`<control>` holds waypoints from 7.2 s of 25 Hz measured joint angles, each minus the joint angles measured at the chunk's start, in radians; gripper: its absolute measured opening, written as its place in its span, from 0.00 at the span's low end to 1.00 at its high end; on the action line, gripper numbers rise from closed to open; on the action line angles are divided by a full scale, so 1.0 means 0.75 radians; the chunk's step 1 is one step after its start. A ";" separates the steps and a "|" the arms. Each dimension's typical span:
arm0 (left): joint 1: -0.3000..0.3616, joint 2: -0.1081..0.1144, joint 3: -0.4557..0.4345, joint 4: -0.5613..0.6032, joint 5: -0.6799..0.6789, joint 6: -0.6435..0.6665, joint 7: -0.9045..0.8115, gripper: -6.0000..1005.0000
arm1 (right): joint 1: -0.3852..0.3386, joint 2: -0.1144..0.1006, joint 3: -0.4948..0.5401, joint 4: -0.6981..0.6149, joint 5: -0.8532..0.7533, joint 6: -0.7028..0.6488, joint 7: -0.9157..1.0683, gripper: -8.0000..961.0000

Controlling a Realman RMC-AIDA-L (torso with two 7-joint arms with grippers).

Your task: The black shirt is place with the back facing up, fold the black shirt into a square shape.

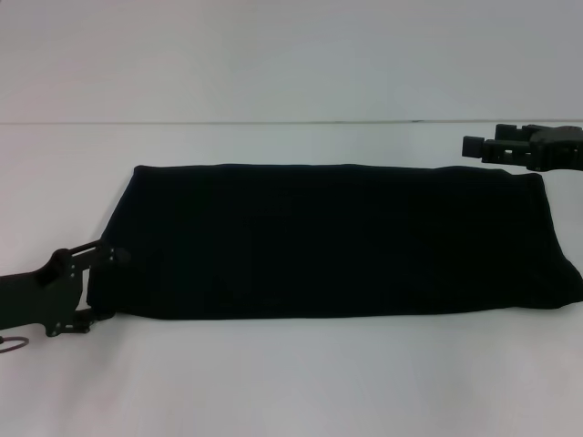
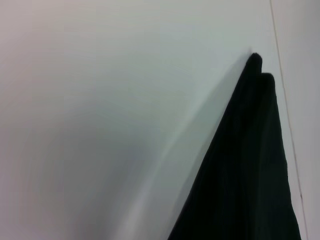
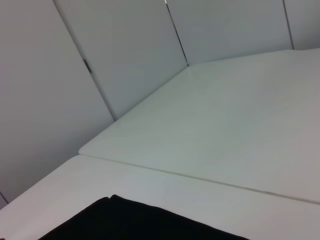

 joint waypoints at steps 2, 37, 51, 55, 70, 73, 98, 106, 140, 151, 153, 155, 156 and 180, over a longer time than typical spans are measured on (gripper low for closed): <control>-0.002 0.001 0.000 0.000 -0.003 -0.013 0.010 0.95 | 0.001 0.000 0.000 0.000 0.000 0.000 0.000 0.96; -0.024 0.022 -0.008 -0.002 0.041 0.039 0.215 0.83 | 0.004 -0.002 0.000 -0.002 0.000 0.002 0.000 0.96; -0.026 0.020 -0.001 -0.002 0.072 0.023 0.242 0.27 | 0.004 -0.002 -0.001 0.000 0.000 0.013 -0.017 0.96; -0.030 0.023 -0.003 0.002 0.072 0.036 0.323 0.19 | 0.002 -0.001 -0.002 0.005 0.000 0.016 -0.017 0.96; 0.010 0.032 -0.009 0.119 0.149 0.043 0.660 0.03 | 0.006 0.039 -0.002 0.011 0.008 0.073 -0.015 0.96; 0.037 0.038 -0.010 0.165 0.149 0.062 0.681 0.03 | 0.012 0.049 -0.011 0.013 0.041 0.086 -0.015 0.96; 0.005 0.142 -0.218 0.415 0.219 0.364 0.774 0.04 | 0.037 0.062 0.002 0.040 0.100 0.205 -0.020 0.96; -0.279 0.070 -0.032 0.157 0.031 0.479 0.788 0.04 | 0.016 0.011 0.002 0.034 0.117 0.195 -0.034 0.96; -0.314 -0.192 0.117 -0.266 -0.176 0.472 1.432 0.56 | 0.039 -0.083 -0.244 0.042 -0.083 0.169 0.438 0.95; -0.193 -0.168 0.349 -0.075 -0.169 0.491 1.579 0.91 | 0.105 -0.049 -0.461 0.166 -0.103 0.105 0.615 0.93; -0.189 -0.163 0.357 -0.063 -0.169 0.505 1.600 0.93 | 0.123 -0.043 -0.491 0.211 -0.104 0.110 0.620 0.93; -0.187 -0.160 0.360 -0.059 -0.169 0.516 1.627 0.95 | 0.140 -0.032 -0.529 0.244 -0.104 0.120 0.629 0.92; -0.187 -0.159 0.360 -0.058 -0.168 0.521 1.643 0.95 | 0.147 -0.027 -0.550 0.257 -0.104 0.125 0.635 0.92; -0.191 -0.155 0.362 -0.042 -0.168 0.502 1.663 0.94 | 0.165 0.064 -0.615 0.286 -0.120 0.244 0.658 0.86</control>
